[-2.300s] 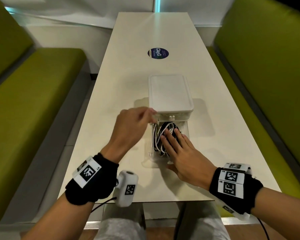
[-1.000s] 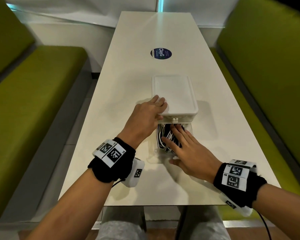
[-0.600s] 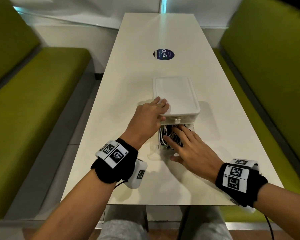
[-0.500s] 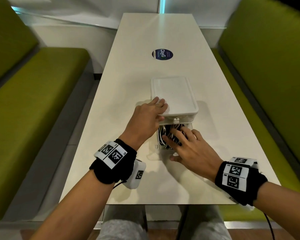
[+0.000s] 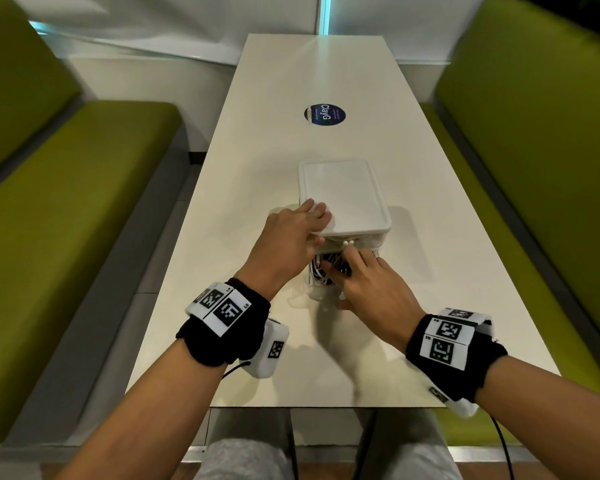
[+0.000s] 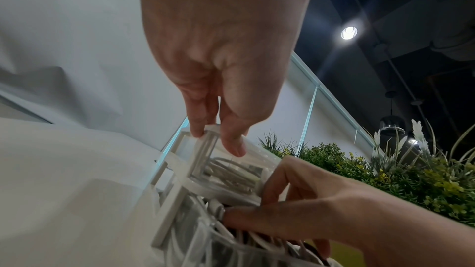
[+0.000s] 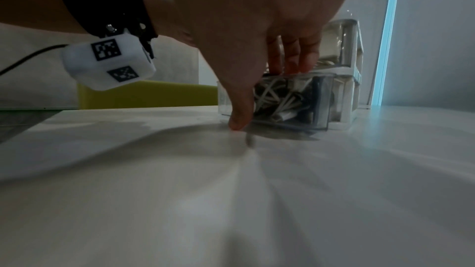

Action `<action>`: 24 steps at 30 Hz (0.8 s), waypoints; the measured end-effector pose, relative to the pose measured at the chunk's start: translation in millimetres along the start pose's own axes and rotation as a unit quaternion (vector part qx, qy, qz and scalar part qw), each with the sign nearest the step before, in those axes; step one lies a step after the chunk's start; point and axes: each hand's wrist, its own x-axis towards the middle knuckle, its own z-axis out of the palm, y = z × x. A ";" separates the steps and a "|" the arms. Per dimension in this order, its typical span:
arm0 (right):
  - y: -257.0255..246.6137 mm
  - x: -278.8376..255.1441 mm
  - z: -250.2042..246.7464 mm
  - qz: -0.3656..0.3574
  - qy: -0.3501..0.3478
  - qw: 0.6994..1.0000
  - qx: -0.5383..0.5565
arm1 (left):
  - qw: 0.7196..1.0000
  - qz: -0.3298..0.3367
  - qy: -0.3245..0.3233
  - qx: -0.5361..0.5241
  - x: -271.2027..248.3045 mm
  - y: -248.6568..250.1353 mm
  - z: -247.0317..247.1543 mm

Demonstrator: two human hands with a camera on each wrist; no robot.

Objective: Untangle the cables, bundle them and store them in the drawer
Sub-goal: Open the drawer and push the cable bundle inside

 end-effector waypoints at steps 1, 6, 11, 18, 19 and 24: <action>-0.1 0.1 -0.7 0.001 0.001 1.000 0.008 | 1.000 -0.005 -0.005 0.000 0.7 -0.1 -1.0; 13.0 -15.4 -6.7 0.023 0.020 0.997 0.076 | 1.000 -0.010 -0.001 -0.008 1.5 -0.4 1.0; 23.5 -22.5 0.1 0.056 0.069 0.992 0.090 | 1.000 0.000 0.008 -0.021 1.7 -0.5 0.7; 26.7 -8.6 10.8 0.109 0.064 0.985 0.119 | 1.000 0.007 0.013 -0.016 0.5 1.0 -1.9; 26.5 -8.0 10.2 0.113 0.066 0.983 0.131 | 1.000 0.007 0.016 -0.020 0.1 0.3 -3.0; 32.2 -14.6 -5.7 0.188 0.082 0.934 0.291 | 0.997 -0.016 0.003 -0.074 -4.6 -12.4 -6.5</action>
